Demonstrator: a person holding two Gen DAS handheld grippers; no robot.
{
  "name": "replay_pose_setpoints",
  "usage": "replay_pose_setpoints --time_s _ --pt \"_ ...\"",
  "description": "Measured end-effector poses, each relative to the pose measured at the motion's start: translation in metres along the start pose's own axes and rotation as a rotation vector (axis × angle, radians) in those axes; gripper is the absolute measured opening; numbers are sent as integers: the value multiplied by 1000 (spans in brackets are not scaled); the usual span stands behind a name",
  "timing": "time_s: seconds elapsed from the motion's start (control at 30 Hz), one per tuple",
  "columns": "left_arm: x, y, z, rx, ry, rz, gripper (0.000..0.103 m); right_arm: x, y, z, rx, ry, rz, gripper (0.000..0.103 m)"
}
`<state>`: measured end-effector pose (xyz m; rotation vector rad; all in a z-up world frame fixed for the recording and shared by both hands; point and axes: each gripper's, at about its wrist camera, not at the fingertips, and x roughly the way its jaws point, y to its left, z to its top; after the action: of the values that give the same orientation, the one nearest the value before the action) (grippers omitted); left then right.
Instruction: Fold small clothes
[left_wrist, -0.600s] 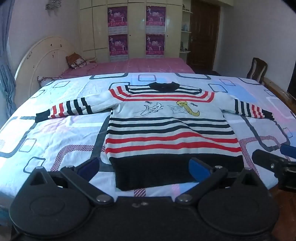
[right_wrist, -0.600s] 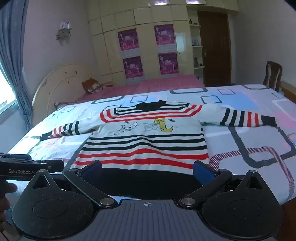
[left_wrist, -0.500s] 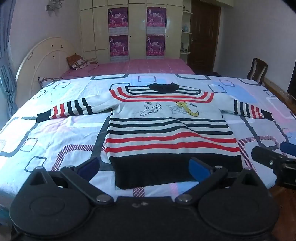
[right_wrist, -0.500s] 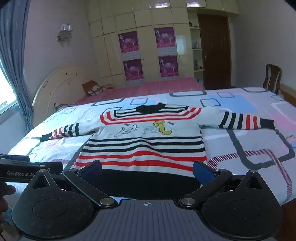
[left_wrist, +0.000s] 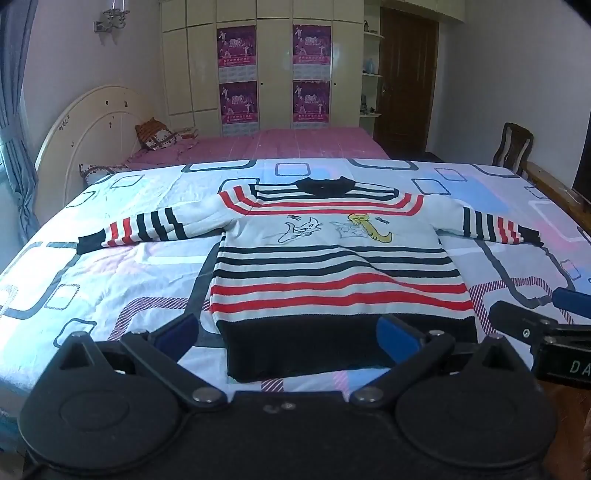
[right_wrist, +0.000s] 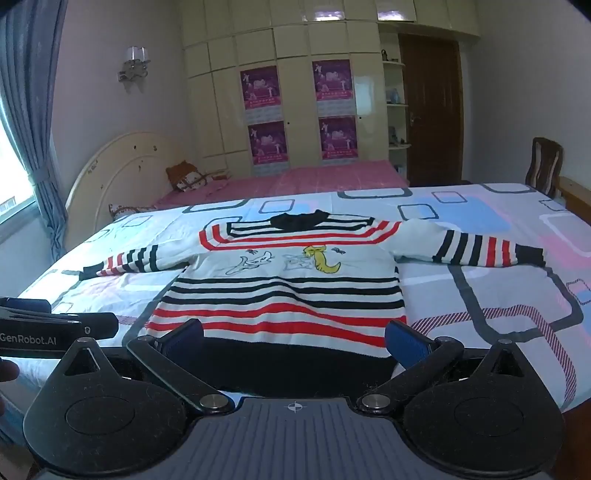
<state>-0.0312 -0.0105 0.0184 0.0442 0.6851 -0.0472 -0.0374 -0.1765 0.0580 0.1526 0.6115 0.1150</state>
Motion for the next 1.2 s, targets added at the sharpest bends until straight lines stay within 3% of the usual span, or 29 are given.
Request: replay_pose_setpoints --time_s 1.2 --pt "14 -9 3 -5 28 7 103 6 -13 1 14 2 -5 103"
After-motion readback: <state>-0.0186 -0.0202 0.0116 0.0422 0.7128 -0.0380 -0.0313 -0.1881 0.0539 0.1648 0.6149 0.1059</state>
